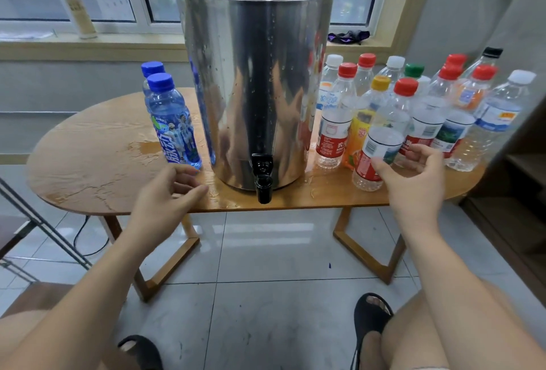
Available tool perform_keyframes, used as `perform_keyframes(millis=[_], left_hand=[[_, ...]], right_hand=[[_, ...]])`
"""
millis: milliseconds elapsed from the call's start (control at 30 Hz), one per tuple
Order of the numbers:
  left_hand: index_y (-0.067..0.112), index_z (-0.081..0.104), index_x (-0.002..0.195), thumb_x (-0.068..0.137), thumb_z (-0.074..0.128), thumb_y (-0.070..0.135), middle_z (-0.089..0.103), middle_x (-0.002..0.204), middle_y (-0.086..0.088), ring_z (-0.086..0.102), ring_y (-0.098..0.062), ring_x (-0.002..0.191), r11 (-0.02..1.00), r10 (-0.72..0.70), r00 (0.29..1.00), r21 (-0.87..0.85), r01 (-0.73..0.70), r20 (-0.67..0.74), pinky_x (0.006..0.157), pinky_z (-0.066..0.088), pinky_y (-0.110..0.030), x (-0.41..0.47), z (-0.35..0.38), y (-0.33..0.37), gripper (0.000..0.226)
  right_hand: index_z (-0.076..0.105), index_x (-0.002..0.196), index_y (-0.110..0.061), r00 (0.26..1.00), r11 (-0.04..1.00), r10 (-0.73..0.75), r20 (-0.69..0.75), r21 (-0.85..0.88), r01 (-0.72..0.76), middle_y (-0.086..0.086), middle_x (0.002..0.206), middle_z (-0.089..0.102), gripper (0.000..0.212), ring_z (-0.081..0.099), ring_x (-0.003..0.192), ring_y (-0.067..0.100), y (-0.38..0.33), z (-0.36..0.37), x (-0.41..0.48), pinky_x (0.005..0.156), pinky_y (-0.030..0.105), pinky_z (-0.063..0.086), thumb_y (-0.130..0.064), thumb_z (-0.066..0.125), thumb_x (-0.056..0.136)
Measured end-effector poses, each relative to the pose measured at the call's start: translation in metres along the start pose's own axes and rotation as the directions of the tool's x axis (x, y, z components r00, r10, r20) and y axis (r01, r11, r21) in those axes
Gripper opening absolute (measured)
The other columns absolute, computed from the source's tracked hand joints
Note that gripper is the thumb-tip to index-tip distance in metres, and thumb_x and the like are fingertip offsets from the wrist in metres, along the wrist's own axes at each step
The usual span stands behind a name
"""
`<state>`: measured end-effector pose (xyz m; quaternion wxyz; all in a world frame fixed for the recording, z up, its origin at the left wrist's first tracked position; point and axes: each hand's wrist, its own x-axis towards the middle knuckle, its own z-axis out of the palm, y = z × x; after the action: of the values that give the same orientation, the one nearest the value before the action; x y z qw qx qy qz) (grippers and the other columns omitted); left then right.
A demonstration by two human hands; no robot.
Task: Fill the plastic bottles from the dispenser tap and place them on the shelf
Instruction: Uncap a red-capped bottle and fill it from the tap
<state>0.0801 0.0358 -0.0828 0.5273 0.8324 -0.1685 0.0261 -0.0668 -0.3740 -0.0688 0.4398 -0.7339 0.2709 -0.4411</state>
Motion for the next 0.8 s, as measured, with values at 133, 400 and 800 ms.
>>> perform_keyframes(millis=[133,400,800], left_hand=[[0.029,0.07,0.118,0.094,0.084,0.026,0.078,0.098,0.013,0.074,-0.011,0.091,0.997,0.053,0.995,0.06,-0.058,0.08,0.086,0.061,-0.037,-0.017,0.017,0.009,0.028],[0.03,0.072,0.117,0.093,0.086,0.025,0.078,0.101,0.021,0.071,-0.004,0.102,0.973,0.13,0.974,0.166,-0.162,0.184,0.095,0.053,-0.025,-0.03,0.026,0.018,0.028],[0.035,0.073,0.119,0.092,0.079,0.047,0.079,0.113,0.016,0.073,-0.013,0.112,0.986,0.137,0.93,0.045,-0.162,0.34,0.093,0.057,-0.043,-0.056,0.032,0.038,0.03]], right_hand=[[0.056,0.137,-0.036,0.999,1.0,0.017,0.046,0.013,-0.017,-0.016,0.132,0.067,0.078,0.064,0.119,0.0,0.002,0.009,0.004,0.103,0.036,0.058,-0.054,0.097,0.073],[0.059,0.14,-0.035,0.989,0.999,0.032,0.145,0.01,-0.034,-0.02,0.129,0.068,0.071,0.064,0.113,-0.004,-0.013,0.013,-0.009,0.093,0.026,0.056,-0.048,0.094,0.079],[0.061,0.127,-0.044,0.735,0.989,0.011,0.679,0.104,-0.11,-0.02,0.121,0.073,0.064,0.069,0.111,0.008,-0.044,0.015,-0.127,0.095,0.04,0.06,-0.05,0.095,0.072]])
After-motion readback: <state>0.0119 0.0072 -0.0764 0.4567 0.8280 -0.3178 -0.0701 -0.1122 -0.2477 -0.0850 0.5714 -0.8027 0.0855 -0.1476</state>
